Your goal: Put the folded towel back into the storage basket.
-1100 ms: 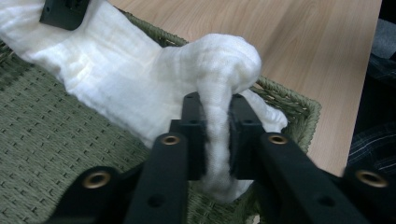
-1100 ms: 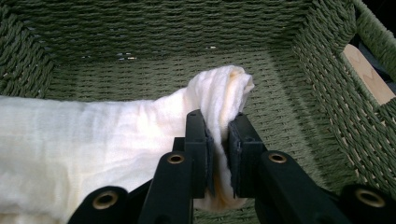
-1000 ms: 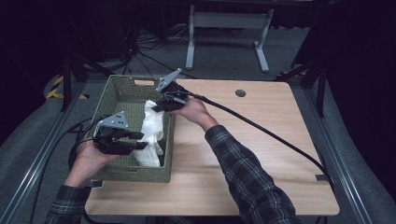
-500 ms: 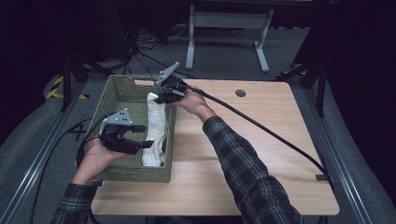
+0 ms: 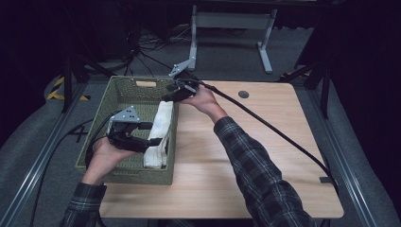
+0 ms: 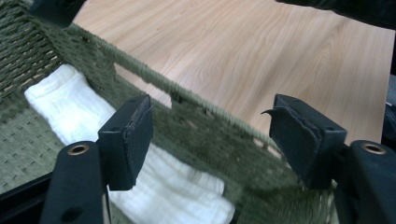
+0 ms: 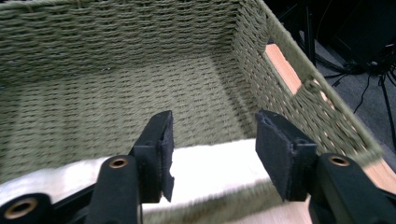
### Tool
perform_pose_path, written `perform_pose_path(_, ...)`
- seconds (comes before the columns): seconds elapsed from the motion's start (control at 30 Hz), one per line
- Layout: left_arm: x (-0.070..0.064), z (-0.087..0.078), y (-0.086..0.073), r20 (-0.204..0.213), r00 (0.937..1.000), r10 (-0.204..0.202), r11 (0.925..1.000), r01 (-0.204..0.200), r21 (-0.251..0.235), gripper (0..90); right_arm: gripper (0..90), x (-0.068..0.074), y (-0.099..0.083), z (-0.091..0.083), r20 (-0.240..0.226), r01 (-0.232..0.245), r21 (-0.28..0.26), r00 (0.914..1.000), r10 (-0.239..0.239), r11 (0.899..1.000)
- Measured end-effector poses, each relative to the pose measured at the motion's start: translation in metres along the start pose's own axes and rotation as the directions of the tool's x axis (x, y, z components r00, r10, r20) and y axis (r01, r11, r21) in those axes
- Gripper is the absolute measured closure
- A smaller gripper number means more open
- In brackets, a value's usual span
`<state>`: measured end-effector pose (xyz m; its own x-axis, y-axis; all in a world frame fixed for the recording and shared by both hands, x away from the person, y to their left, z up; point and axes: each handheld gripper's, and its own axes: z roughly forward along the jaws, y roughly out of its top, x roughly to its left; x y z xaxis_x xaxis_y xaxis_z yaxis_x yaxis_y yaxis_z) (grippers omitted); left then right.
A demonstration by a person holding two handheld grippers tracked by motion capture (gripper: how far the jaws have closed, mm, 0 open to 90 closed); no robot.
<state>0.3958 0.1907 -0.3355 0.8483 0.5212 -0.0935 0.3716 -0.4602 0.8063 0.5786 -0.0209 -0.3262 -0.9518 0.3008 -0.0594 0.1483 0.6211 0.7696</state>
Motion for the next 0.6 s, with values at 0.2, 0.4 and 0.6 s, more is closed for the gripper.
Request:
perform_pose_path(0.2, -0.008, 0.020, 0.016, -0.005, 1.0000, 0.002, 0.9999, -0.002, 0.013, 28.3, 44.8, 0.000, -0.014, -0.027, -0.010, -0.011, -0.002, 0.9999, 0.011, 1.000)
perform_pose_path(0.4, -0.020, 0.035, 0.031, -0.014, 0.9999, -0.002, 1.0000, 0.002, 0.008, 27.8, 43.4, -0.001, -0.034, -0.053, -0.008, -0.021, -0.006, 0.9998, 0.021, 1.000)
perform_pose_path(0.6, -0.031, 0.050, 0.042, -0.014, 0.9998, 0.013, 0.9997, -0.012, 0.021, 27.2, 42.2, -0.004, -0.052, -0.076, 0.003, -0.030, -0.016, 0.9995, 0.031, 0.999)
